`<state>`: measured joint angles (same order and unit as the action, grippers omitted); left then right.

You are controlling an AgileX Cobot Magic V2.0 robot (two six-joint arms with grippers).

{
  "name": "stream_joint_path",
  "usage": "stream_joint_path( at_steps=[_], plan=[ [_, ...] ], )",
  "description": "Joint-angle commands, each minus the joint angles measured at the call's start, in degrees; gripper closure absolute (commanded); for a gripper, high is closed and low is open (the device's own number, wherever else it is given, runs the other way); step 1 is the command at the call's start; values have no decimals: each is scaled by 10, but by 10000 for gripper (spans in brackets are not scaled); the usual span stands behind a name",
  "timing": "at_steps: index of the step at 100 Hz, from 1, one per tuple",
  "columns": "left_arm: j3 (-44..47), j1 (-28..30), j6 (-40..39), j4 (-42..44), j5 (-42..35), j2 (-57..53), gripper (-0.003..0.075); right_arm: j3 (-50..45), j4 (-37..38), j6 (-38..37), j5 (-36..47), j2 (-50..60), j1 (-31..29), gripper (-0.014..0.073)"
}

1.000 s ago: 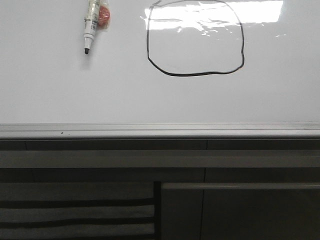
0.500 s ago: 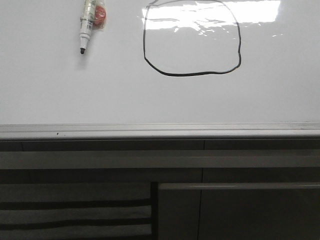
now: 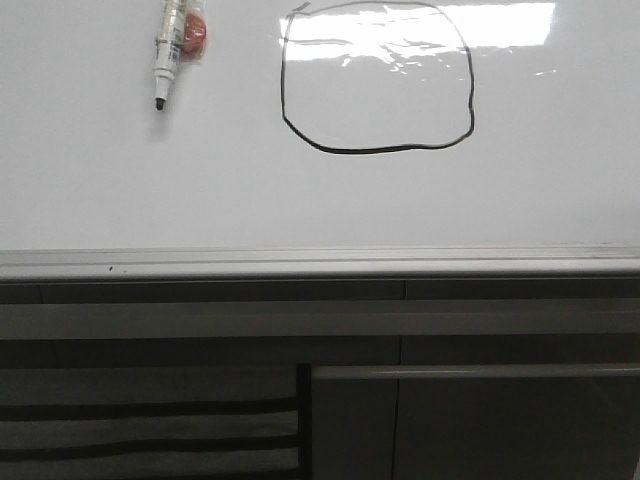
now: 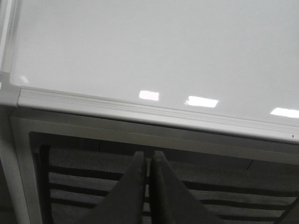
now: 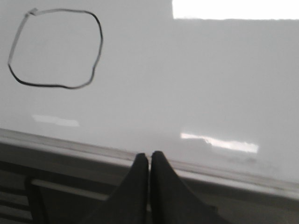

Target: Write number 0 on whiteboard

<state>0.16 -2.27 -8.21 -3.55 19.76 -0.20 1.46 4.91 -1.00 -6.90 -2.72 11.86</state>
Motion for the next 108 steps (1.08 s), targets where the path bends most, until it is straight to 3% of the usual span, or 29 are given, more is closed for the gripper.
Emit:
stream_joint_path(
  at_steps=[1,8,35,108],
  plan=[
    [18,0,-2,-12,-17,-16,740,-7,-8,4,45,4,-15,634],
    [18,0,-2,-12,-17,-16,740,-30,-8,-8,42,23,-15,634],
    [18,0,-2,-12,-17,-16,740,-28,-8,-9,-105,44,-15,634],
    [18,0,-2,-12,-17,-16,740,-28,-8,-2,-100,44,-15,634]
  ],
)
